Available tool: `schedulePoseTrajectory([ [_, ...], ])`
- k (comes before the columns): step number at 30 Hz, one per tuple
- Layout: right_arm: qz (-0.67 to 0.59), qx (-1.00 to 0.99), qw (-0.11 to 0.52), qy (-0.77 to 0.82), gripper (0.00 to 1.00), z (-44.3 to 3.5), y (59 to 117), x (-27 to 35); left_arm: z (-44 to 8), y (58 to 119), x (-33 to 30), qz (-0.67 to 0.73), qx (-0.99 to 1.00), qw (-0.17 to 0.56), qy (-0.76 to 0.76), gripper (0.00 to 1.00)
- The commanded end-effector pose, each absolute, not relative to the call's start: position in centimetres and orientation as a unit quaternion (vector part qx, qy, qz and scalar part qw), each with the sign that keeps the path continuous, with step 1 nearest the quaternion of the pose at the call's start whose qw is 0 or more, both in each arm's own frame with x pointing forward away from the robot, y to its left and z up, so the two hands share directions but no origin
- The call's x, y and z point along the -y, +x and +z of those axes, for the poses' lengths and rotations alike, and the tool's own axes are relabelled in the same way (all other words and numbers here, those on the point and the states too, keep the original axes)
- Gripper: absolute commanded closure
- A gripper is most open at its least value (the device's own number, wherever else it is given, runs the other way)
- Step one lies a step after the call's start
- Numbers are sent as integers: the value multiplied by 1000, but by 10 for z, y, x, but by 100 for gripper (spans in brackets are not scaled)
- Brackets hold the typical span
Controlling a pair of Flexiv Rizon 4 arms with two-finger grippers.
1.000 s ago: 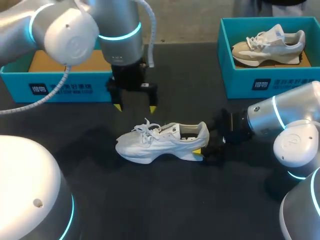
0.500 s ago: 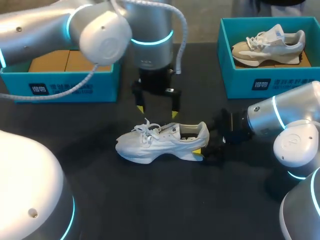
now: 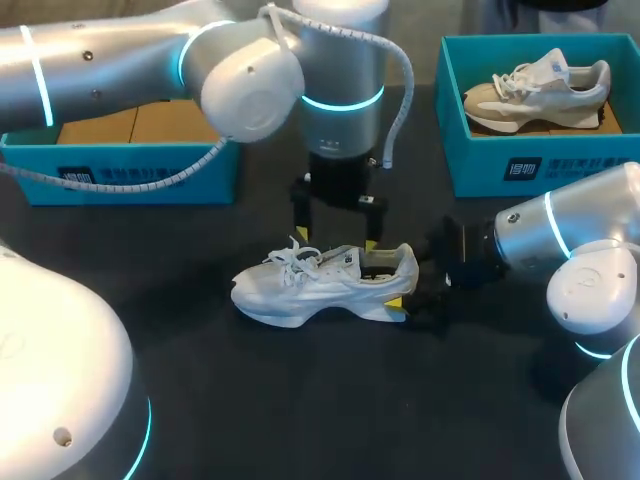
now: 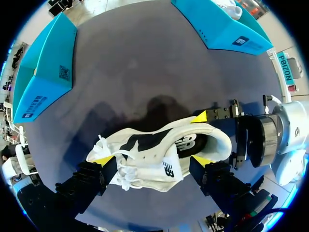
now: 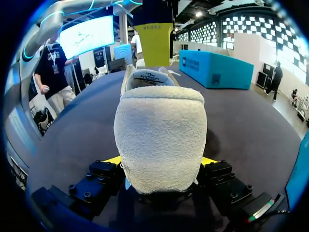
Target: Take the shoe out of the shoebox, open the shoe tongue, remove and reinsert the insole, then place the shoe into the shoebox
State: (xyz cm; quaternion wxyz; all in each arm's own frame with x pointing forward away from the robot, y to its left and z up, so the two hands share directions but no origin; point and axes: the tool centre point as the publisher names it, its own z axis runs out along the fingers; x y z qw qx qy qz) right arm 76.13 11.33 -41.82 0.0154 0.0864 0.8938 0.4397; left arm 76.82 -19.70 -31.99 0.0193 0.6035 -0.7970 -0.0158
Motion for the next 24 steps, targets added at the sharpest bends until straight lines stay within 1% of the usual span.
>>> schedulePoseTrajectory([
  [1, 439, -894, 16, 87, 100, -421, 763, -111, -329, 769, 200, -20, 797, 19, 604, 0],
  [15, 439, -894, 16, 87, 100, -421, 763, -111, -349, 766, 203, -51, 804, 14, 593, 0],
  [24, 439, -894, 16, 87, 100, -421, 763, -111, -358, 761, 193, -70, 792, 1, 606, 0],
])
